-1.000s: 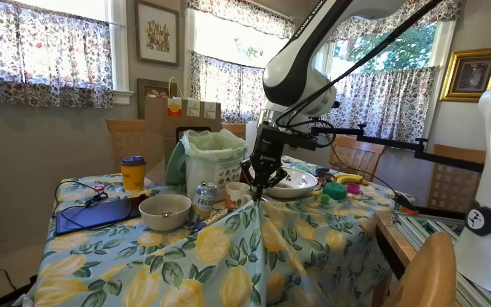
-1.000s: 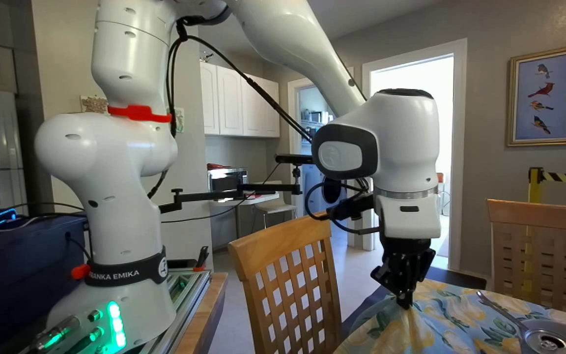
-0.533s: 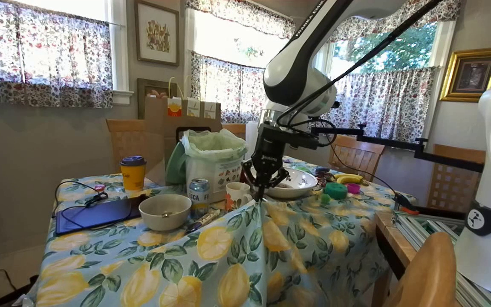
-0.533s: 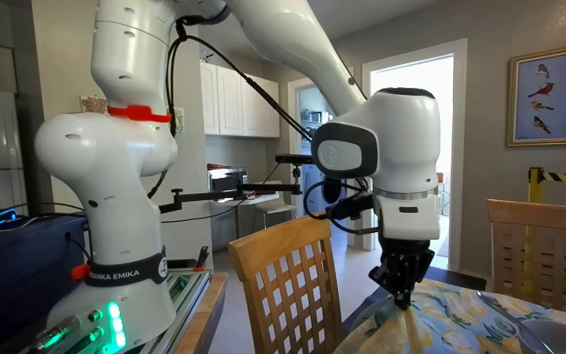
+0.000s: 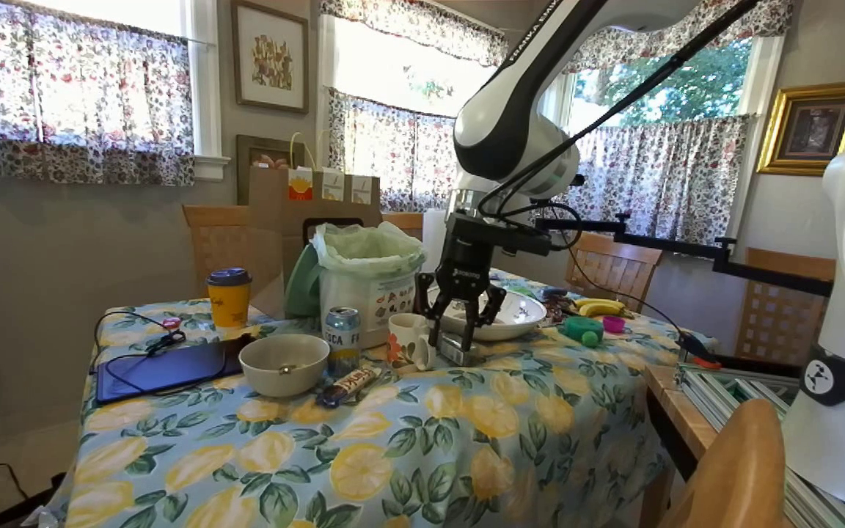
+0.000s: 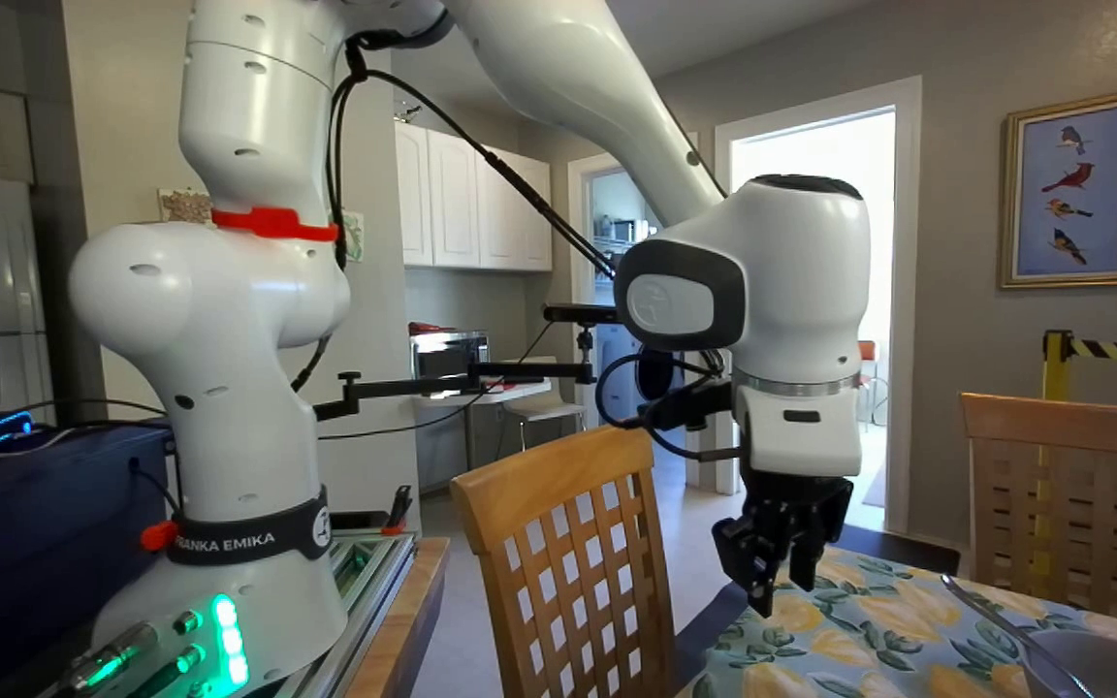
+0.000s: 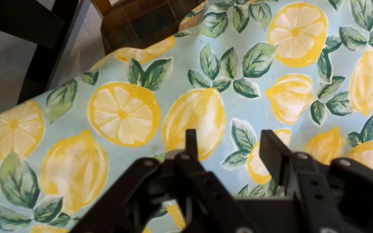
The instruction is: Move the cloth on the table
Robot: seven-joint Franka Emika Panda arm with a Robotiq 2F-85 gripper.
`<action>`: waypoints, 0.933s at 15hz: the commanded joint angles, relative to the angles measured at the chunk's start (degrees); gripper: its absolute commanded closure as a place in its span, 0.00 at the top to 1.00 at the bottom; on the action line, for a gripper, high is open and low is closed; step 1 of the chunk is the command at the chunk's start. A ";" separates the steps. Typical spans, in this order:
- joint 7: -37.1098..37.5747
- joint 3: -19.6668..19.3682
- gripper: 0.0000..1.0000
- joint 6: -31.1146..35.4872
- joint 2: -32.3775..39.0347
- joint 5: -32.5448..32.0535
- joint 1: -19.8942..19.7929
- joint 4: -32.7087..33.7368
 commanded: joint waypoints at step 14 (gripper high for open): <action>-0.28 -1.75 1.00 -8.70 -1.22 -2.77 0.94 1.00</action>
